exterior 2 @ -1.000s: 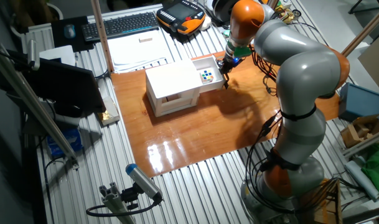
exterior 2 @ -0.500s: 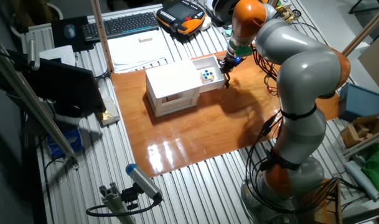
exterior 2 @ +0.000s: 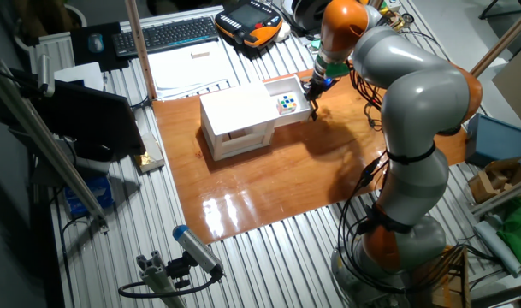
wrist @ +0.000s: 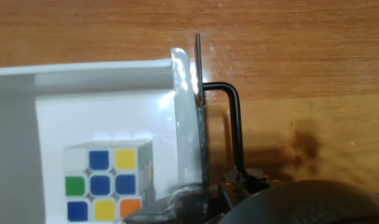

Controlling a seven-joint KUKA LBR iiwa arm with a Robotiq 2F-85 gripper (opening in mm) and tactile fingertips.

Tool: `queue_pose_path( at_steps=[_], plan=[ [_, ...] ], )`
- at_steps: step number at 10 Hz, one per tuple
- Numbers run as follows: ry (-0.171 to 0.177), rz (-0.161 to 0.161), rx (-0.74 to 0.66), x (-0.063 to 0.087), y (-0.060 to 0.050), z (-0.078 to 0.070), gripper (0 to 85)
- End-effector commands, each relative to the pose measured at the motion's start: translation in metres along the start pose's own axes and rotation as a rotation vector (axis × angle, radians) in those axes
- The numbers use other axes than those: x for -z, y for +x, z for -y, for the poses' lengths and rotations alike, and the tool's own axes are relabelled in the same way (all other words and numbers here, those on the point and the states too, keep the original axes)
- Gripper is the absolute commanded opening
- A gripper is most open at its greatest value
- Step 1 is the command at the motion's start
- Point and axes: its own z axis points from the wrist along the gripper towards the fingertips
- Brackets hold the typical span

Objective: Grasp the handle and open the drawer

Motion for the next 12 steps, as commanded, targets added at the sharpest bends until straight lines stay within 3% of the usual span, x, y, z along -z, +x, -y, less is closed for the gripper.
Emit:
queue_pose_path(
  at_steps=[1, 8, 10, 12],
  plan=[
    [0.000, 0.000, 0.002, -0.0001, -0.0001, 0.0004, 0.7],
    [0.003, 0.000, -0.001, 0.0000, -0.0006, 0.0027, 2.0],
    [0.003, 0.008, -0.011, 0.0000, -0.0006, 0.0027, 20.3],
    [0.001, 0.006, -0.009, -0.0004, -0.0007, 0.0026, 18.7]
  ],
)
